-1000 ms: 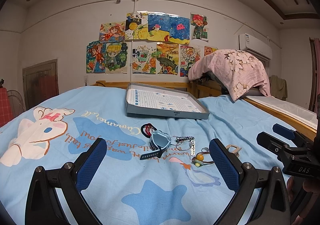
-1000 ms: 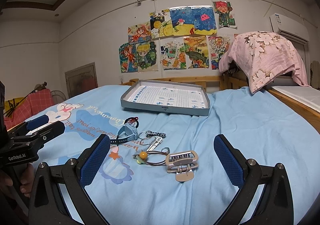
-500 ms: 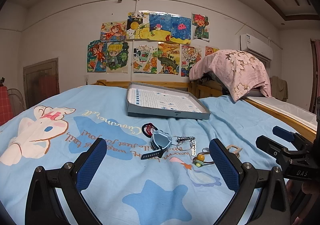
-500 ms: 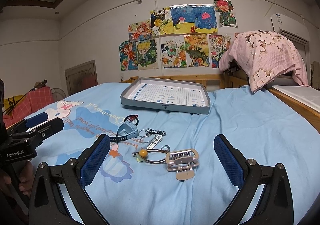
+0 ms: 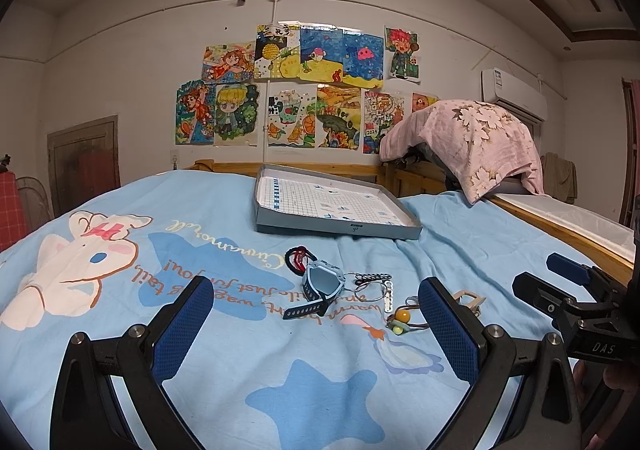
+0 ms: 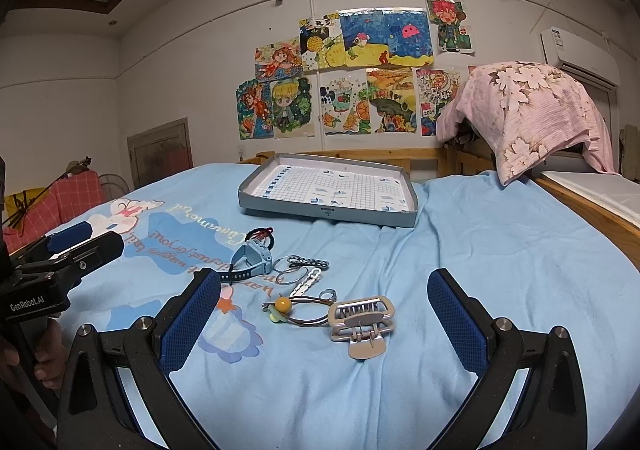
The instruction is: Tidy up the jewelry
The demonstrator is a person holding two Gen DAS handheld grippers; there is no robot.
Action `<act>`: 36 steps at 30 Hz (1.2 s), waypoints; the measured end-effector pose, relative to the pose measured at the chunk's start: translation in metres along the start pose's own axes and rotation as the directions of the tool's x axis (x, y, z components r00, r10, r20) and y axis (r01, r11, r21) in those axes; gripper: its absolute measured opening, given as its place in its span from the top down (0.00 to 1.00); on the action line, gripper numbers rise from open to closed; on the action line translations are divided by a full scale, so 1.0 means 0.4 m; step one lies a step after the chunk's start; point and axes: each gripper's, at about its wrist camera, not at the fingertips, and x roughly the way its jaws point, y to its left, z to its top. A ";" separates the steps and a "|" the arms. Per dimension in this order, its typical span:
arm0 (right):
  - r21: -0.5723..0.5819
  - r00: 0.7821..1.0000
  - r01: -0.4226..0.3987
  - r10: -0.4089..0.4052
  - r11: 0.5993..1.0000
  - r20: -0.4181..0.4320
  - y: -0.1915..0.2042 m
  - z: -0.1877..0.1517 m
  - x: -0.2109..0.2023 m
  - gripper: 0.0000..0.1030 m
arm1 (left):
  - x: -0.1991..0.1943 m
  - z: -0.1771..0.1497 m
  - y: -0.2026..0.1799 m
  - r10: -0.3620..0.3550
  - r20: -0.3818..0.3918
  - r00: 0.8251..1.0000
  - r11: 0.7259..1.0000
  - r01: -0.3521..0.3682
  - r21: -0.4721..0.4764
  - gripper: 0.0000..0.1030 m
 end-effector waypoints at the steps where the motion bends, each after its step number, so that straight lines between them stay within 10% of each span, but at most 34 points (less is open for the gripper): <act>1: 0.000 1.000 0.000 0.000 1.000 0.000 -0.001 0.000 0.000 0.01 | 0.000 0.000 0.000 0.000 0.000 1.000 1.000 0.000 0.000 0.00; 36: 0.016 1.000 0.008 -0.008 1.000 -0.007 -0.022 -0.004 0.002 0.01 | -0.004 0.005 -0.002 0.000 -0.019 1.000 1.000 0.000 -0.013 0.00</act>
